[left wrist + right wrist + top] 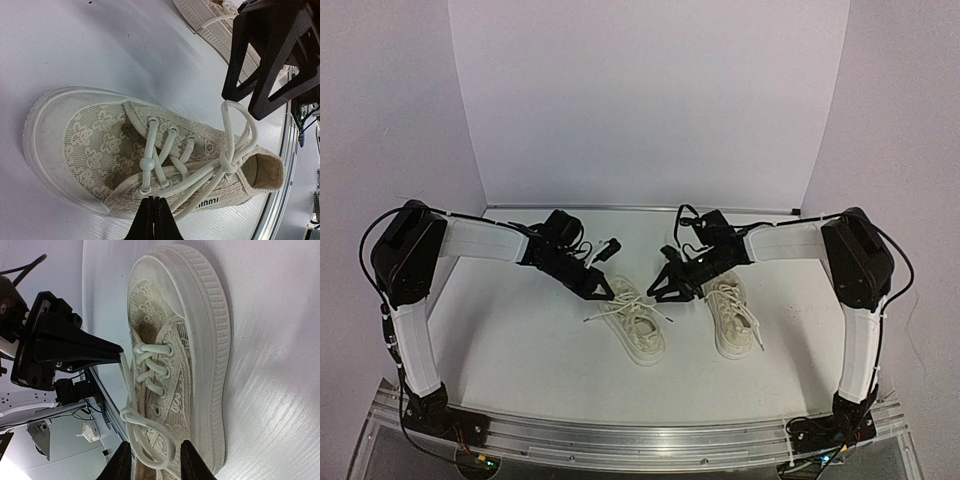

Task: Tie the shoes

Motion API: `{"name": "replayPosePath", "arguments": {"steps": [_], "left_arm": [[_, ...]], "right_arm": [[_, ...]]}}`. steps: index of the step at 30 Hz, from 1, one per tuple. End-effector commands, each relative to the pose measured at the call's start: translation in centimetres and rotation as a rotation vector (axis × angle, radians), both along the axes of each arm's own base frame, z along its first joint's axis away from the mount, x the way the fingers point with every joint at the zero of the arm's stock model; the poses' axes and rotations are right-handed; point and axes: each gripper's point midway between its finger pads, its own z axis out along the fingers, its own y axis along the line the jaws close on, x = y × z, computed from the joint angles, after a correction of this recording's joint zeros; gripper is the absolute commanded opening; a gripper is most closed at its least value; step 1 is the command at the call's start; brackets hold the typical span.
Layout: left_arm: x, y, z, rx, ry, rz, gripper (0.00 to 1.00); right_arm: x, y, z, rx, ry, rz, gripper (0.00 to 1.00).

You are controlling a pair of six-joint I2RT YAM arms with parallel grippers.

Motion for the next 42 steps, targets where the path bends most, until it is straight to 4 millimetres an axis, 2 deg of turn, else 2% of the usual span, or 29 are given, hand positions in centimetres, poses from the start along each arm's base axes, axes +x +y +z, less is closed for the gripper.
{"name": "replayPosePath", "arguments": {"steps": [1, 4, 7, 12, 14, 20, 27, 30, 37, 42], "left_arm": [[1.4, -0.9, 3.9, -0.076, -0.092, -0.009, 0.0], [1.4, -0.9, 3.8, -0.076, -0.089, -0.011, 0.0], [1.4, -0.8, 3.7, -0.073, -0.09, -0.01, 0.0], [1.4, -0.9, 3.9, -0.076, -0.099, -0.011, 0.0], [1.5, -0.9, 3.9, -0.077, -0.099, -0.011, 0.0], [1.6, -1.0, 3.8, -0.077, -0.099, -0.012, 0.0], [1.7, -1.1, 3.8, -0.078, -0.098, -0.013, 0.0], [1.7, -1.1, 3.8, -0.077, -0.097, -0.013, 0.0], [1.5, -0.5, 3.7, -0.053, -0.11, -0.013, 0.0], [1.7, 0.2, 3.4, -0.014, -0.124, 0.001, 0.0]], "right_arm": [[-1.0, 0.8, -0.3, 0.012, 0.008, 0.038, 0.28], [-1.2, 0.9, -0.1, 0.016, 0.01, 0.04, 0.23], [-1.5, 1.0, 0.2, 0.021, 0.021, 0.041, 0.21], [-1.8, 0.7, -0.7, 0.006, 0.052, 0.032, 0.31], [-1.9, 0.6, -1.0, 0.0, 0.059, 0.029, 0.31], [-1.8, 0.8, -0.5, 0.013, 0.062, 0.031, 0.16], [-1.5, 1.1, 0.3, 0.025, 0.051, 0.027, 0.13], [-1.5, 1.1, 0.2, 0.023, 0.052, 0.025, 0.0], [-1.8, 0.2, 0.8, -0.006, 0.018, 0.002, 0.0], [-2.3, -1.0, 0.0, -0.063, 0.005, -0.012, 0.0]]}}
